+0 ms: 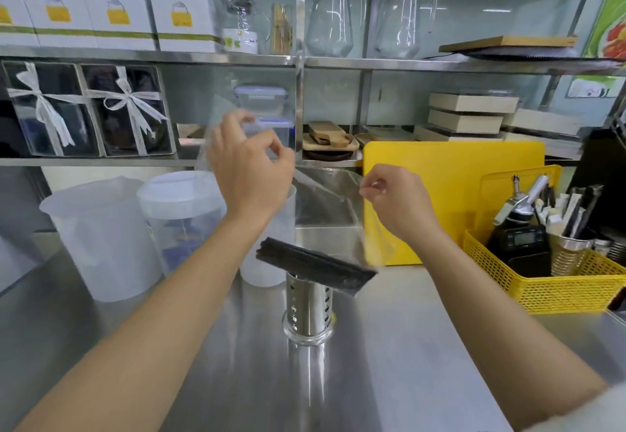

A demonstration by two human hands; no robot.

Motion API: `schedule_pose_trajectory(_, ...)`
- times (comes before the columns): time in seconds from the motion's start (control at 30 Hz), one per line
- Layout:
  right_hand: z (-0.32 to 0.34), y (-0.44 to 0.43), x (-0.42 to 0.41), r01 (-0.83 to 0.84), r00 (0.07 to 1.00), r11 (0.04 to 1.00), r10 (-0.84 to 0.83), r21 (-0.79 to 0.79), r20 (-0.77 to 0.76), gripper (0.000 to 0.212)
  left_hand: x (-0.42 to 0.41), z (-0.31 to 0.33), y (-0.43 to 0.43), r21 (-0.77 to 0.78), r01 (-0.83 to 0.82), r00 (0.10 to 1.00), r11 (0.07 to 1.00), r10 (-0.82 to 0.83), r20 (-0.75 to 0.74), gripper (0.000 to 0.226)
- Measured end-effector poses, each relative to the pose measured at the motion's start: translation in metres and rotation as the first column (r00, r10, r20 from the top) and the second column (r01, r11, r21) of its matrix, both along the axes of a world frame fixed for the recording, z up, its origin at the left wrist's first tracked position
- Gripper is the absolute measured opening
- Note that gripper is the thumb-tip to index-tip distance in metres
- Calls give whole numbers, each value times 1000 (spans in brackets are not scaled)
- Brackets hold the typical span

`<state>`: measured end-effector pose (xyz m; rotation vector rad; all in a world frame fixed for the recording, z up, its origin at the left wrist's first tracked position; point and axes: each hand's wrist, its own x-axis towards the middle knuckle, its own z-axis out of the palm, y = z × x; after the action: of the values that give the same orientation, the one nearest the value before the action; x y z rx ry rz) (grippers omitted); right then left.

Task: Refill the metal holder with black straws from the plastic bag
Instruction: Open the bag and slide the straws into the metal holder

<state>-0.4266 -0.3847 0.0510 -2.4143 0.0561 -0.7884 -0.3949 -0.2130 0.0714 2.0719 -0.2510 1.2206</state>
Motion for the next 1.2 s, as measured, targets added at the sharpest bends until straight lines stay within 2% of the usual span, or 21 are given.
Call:
schedule_pose_trajectory(0.1, 2, 1, 6, -32, 998, 998, 30, 45, 51, 11, 6, -1, 5, 214, 29, 990, 976, -57, 125, 16)
schedule_pose_trajectory(0.2, 0, 4, 9, -71, 995, 993, 64, 98, 73, 7, 9, -1, 2, 336, 97, 982, 937, -145, 120, 20)
schedule_pose_trajectory(0.27, -2, 6, 9, -104, 993, 986, 96, 126, 74, 8, 6, -5, -1, 335, 194, 980, 922, -196, -28, 31)
schedule_pose_trajectory(0.37, -5, 9, 7, -146, 989, 986, 143, 85, 40, 11, 0, -9, -7, 285, 304, 920, 909, -203, -334, 59)
schedule_pose_trajectory(0.47, -8, 8, 7, -134, 991, 990, 133, 53, 13, 13, -6, -11, -15, 414, 309, 873, 856, -82, -480, 79)
schedule_pose_trajectory(0.5, -9, 7, 8, -130, 992, 990, 129, 53, 12, 12, -5, -13, -17, 478, 282, 883, 832, -30, -468, 79)
schedule_pose_trajectory(0.57, -10, 7, 7, -163, 987, 984, 162, 70, 14, 11, -2, -18, -22, 565, 240, 920, 789, 2, -392, 58)
schedule_pose_trajectory(0.63, -11, 5, 5, -242, 970, 964, 242, 112, 22, 8, 1, -21, -23, 554, 268, 932, 788, -65, -357, 29)
schedule_pose_trajectory(0.7, -14, -2, 2, -311, 950, 929, 303, 199, 69, 8, 2, -22, -22, 493, 325, 916, 807, -139, -377, 20)
schedule_pose_trajectory(0.77, -19, -15, 1, -328, 944, 865, 285, 380, 166, 23, 5, -20, -19, 442, 343, 907, 829, -170, -385, 19)
schedule_pose_trajectory(0.83, -26, -35, 4, -292, 956, 777, 233, 557, 177, 44, 9, -20, -15, 398, 345, 903, 850, -185, -387, 22)
schedule_pose_trajectory(0.9, -35, -53, 6, -273, 945, 693, 323, 667, 51, 72, 16, -19, -13, 346, 358, 893, 867, -208, -400, 24)
schedule_pose_trajectory(0.97, -47, -62, 6, -249, 876, 690, 460, 680, -145, 85, 20, -20, -12, 291, 375, 881, 880, -240, -409, 25)
schedule_pose_trajectory(1.03, -59, -60, 6, -227, 841, 749, 474, 622, -263, 78, 22, -20, -12, 229, 410, 863, 883, -294, -411, 26)
schedule_pose_trajectory(1.07, -64, -58, 7, -219, 856, 764, 450, 607, -257, 64, 22, -19, -13, 208, 428, 853, 879, -318, -413, 26)
schedule_pose_trajectory(1.17, -73, -50, 11, -226, 925, 727, 369, 648, -93, 7, 16, -14, -13, 236, 457, 850, 858, -343, -399, 28)
schedule_pose_trajectory(1.2, -75, -49, 12, -223, 939, 699, 341, 680, -42, 10, 14, -11, -10, 291, 440, 868, 850, -319, -380, 31)
